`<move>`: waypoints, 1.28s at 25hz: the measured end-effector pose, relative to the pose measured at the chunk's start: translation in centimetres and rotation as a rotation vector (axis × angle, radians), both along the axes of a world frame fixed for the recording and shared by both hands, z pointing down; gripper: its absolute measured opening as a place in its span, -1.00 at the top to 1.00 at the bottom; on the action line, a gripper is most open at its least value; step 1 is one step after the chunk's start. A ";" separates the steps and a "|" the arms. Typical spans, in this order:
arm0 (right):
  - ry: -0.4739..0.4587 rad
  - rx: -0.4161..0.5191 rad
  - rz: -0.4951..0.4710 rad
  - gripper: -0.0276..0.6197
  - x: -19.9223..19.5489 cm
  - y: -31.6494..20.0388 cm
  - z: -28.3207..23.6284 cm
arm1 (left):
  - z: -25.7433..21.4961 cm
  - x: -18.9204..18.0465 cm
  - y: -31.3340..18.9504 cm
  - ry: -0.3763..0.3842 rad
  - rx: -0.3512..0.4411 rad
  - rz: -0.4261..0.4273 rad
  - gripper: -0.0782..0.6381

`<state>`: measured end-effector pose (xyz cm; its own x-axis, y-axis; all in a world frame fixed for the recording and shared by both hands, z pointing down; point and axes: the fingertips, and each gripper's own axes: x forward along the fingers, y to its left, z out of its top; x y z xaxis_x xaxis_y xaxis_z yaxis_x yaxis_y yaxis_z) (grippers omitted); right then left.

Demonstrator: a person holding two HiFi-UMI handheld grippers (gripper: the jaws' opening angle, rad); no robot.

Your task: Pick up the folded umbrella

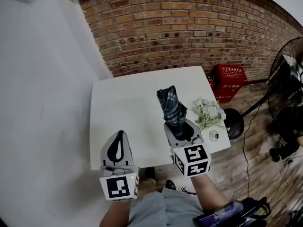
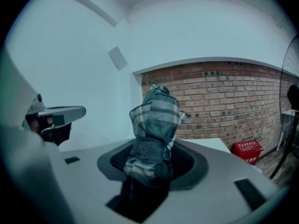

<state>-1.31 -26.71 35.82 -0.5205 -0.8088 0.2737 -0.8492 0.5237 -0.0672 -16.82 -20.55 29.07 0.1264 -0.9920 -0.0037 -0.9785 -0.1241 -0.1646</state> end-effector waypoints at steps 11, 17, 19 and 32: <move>-0.021 0.087 -0.038 0.31 1.1 2.1 -3.5 | -2.5 1.2 2.6 -0.018 0.060 -0.039 0.76; -0.038 0.147 -0.048 0.31 1.3 2.7 -5.6 | -3.9 1.1 3.2 -0.029 0.101 -0.059 0.76; -0.041 0.168 -0.050 0.31 1.6 2.9 -6.3 | -4.3 1.1 3.4 -0.033 0.109 -0.066 0.76; -0.043 0.280 -0.059 0.31 2.6 4.9 -10.3 | -7.1 2.0 5.0 -0.035 0.175 -0.083 0.76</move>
<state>1.26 -21.86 25.55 -0.5748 -0.8180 0.0206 -0.8165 0.5751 0.0513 -14.86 -15.53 21.98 0.0470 -0.9836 -0.1739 -0.9776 -0.0096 -0.2103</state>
